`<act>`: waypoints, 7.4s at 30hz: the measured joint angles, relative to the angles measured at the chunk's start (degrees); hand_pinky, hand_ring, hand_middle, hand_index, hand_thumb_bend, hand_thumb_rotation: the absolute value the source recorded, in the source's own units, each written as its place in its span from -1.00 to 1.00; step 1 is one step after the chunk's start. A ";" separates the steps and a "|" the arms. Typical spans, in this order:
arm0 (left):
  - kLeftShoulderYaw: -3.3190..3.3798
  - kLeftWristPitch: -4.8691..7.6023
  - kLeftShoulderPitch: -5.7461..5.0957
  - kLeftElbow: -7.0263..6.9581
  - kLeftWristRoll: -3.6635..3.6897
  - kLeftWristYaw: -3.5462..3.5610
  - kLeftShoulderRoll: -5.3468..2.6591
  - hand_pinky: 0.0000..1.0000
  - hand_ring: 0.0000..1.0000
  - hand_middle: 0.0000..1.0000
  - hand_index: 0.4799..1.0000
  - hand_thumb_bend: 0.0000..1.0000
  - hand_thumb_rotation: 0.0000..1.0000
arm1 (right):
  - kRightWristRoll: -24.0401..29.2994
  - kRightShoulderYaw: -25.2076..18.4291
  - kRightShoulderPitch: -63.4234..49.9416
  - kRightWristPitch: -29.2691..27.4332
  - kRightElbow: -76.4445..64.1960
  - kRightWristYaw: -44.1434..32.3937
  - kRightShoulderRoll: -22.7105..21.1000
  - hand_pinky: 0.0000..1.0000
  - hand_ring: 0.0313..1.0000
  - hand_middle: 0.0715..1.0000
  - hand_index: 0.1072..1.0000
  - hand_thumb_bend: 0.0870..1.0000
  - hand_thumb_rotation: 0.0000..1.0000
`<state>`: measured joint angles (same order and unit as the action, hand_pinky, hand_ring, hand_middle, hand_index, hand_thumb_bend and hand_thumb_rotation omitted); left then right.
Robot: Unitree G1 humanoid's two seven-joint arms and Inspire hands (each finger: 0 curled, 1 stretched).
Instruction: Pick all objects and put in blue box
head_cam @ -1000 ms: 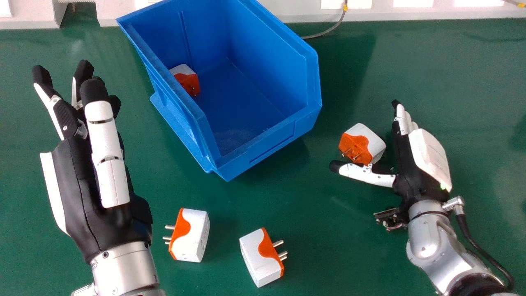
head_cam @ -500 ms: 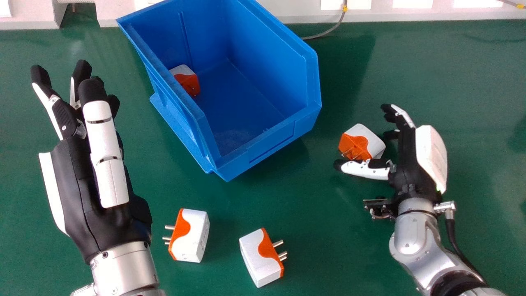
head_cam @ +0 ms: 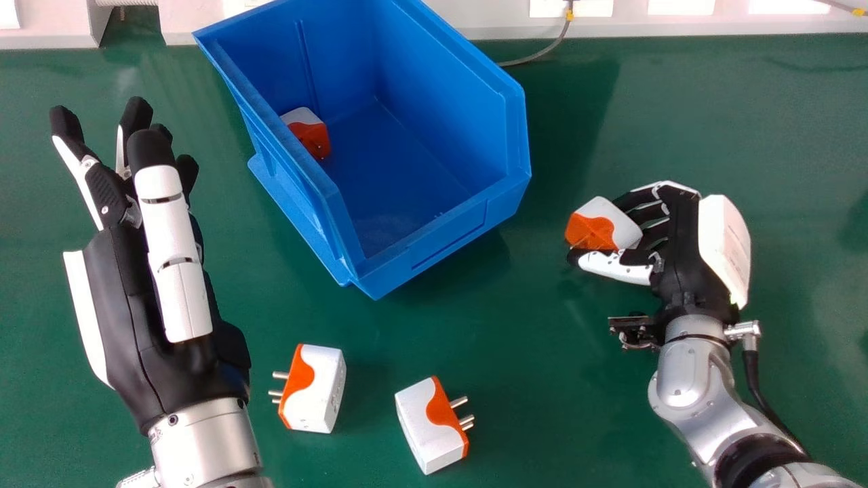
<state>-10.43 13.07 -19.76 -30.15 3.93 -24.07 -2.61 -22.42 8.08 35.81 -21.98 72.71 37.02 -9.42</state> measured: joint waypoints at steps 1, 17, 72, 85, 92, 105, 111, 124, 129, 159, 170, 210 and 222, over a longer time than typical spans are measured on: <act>0.00 0.00 0.00 0.00 0.00 0.03 0.00 0.88 0.92 0.92 0.72 0.07 0.60 | 0.06 -0.03 -0.02 -0.19 0.00 -0.02 -0.01 -0.20 -0.17 -0.08 -0.20 -0.09 -1.00; 0.02 0.05 0.19 0.19 0.20 0.39 0.00 0.89 0.93 0.92 0.75 0.07 0.59 | -1.45 -0.55 -1.93 -9.22 -7.82 8.19 -0.41 -0.30 -0.19 -0.11 -0.18 -0.09 -1.00; 0.06 0.11 1.25 0.73 0.16 -0.91 0.12 0.84 0.90 0.91 0.71 0.05 0.61 | -18.28 13.03 5.98 -3.32 -21.96 4.80 8.38 -0.38 -0.22 -0.08 -0.09 -0.10 -1.00; -0.59 0.04 0.08 0.09 -0.04 -0.92 0.10 0.85 0.91 0.91 0.71 0.07 0.59 | -4.23 8.81 -16.71 -5.38 -56.32 -3.89 8.44 -0.36 -0.14 -0.01 -0.13 -0.10 -1.00; -0.80 0.00 -0.55 -0.75 0.11 -0.77 0.12 0.87 0.92 0.91 0.74 0.10 0.55 | 4.30 9.17 -39.82 -5.20 -76.62 -11.60 9.46 0.51 0.66 0.71 0.64 0.80 -0.41; -0.86 -0.02 -0.83 -0.85 0.61 0.38 0.14 0.86 0.91 0.91 0.73 0.13 0.52 | -18.92 14.83 -50.58 6.17 -77.02 -20.53 1.29 0.94 1.00 1.00 1.00 1.00 0.33; -1.06 -0.38 -0.70 -0.85 0.59 0.28 0.14 0.85 0.91 0.91 0.71 0.13 0.49 | -24.27 17.50 -49.94 12.42 -76.92 -25.66 -0.53 0.93 1.00 1.00 1.00 1.00 0.40; -1.19 -1.04 0.25 -0.84 0.63 0.00 0.13 0.86 0.91 0.90 0.69 0.12 0.47 | -27.25 19.63 -45.37 17.02 -72.65 -29.30 -2.85 0.85 1.00 1.00 1.00 1.00 0.38; -1.17 -1.08 0.54 -0.84 0.65 -0.01 0.13 0.85 0.91 0.90 0.69 0.11 0.48 | -20.44 18.94 -41.34 7.15 -60.59 -25.11 -3.60 0.73 0.89 0.96 0.99 1.00 0.03; -1.11 -1.13 0.51 -0.92 0.98 0.23 0.13 0.88 0.93 0.92 0.72 0.11 0.50 | -14.47 22.04 -22.56 -16.17 -24.90 -8.11 -1.36 -0.28 -0.11 0.00 -0.09 -0.01 -1.00; -1.04 -1.09 0.43 -0.92 0.97 0.23 0.13 0.88 0.92 0.91 0.69 0.10 0.50 | -15.77 24.27 -23.19 -15.88 -25.88 -7.48 -0.99 -0.34 -0.18 -0.05 -0.14 -0.10 -1.00; -0.88 -1.07 -0.23 -1.18 0.59 0.24 0.13 0.90 0.93 0.92 0.75 0.10 0.56 | -9.42 -1.09 -37.50 -10.89 -62.17 0.02 -1.34 -0.36 -0.18 -0.03 -0.11 -0.10 -1.00; -0.52 -1.28 -0.17 -1.18 0.14 0.00 0.09 0.88 0.92 0.91 0.72 0.11 0.58 | -18.05 3.49 -26.02 -8.48 -65.61 -1.26 4.74 -0.32 -0.19 -0.05 -0.16 -0.10 -1.00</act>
<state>-10.95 11.79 -19.93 -31.33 4.08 -24.06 -2.52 -40.47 11.57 9.79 -30.46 7.10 35.76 -4.68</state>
